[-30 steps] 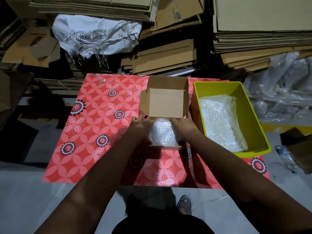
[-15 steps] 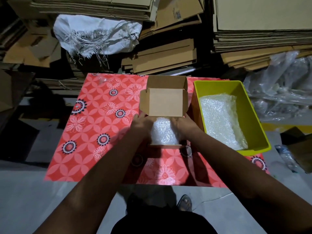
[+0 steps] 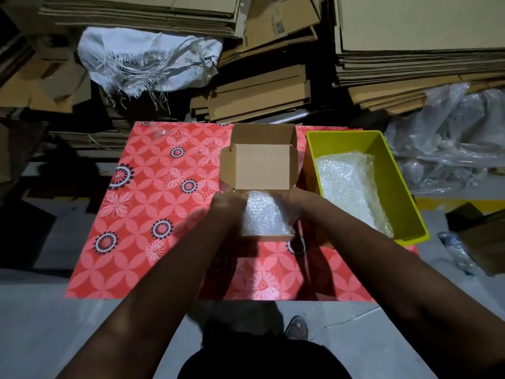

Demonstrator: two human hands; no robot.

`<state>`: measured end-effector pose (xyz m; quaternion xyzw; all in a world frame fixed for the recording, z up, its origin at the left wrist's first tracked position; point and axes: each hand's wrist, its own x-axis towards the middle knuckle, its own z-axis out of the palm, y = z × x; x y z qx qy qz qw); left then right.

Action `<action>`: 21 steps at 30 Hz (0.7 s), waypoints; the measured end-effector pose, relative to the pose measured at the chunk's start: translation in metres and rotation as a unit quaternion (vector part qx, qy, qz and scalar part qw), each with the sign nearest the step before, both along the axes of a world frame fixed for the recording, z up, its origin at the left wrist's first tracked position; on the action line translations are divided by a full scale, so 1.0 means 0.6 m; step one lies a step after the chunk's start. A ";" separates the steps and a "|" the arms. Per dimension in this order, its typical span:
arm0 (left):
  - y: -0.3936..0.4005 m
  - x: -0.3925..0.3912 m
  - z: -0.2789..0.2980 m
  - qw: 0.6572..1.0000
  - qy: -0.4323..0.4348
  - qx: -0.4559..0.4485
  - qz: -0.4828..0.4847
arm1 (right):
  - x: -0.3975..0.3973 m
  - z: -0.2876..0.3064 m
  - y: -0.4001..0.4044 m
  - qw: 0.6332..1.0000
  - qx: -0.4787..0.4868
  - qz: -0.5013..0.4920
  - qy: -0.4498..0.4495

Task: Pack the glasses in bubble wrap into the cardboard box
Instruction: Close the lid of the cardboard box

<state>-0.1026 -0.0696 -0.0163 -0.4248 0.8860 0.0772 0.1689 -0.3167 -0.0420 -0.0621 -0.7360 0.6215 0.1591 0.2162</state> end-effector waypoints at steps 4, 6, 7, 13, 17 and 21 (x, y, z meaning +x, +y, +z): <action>0.001 0.018 -0.013 0.997 0.068 -0.025 -0.015 | 0.020 -0.014 0.045 0.994 -0.098 -0.043 -0.007; 0.007 0.046 -0.031 0.986 0.165 -0.032 -0.009 | 0.027 0.000 0.063 0.989 -0.141 -0.051 -0.014; 0.010 0.056 -0.035 0.979 0.202 -0.033 -0.013 | 0.025 0.003 0.065 0.988 -0.143 -0.052 -0.012; 0.001 0.078 0.003 0.949 0.290 0.117 0.031 | 0.013 0.078 0.062 0.993 -0.052 -0.100 -0.029; -0.030 0.100 0.005 0.904 0.370 0.144 0.162 | -0.011 0.143 0.075 0.931 -0.210 -0.254 -0.158; -0.058 0.092 0.028 0.796 0.473 0.181 0.332 | -0.002 0.165 0.058 0.833 -0.324 -0.391 -0.221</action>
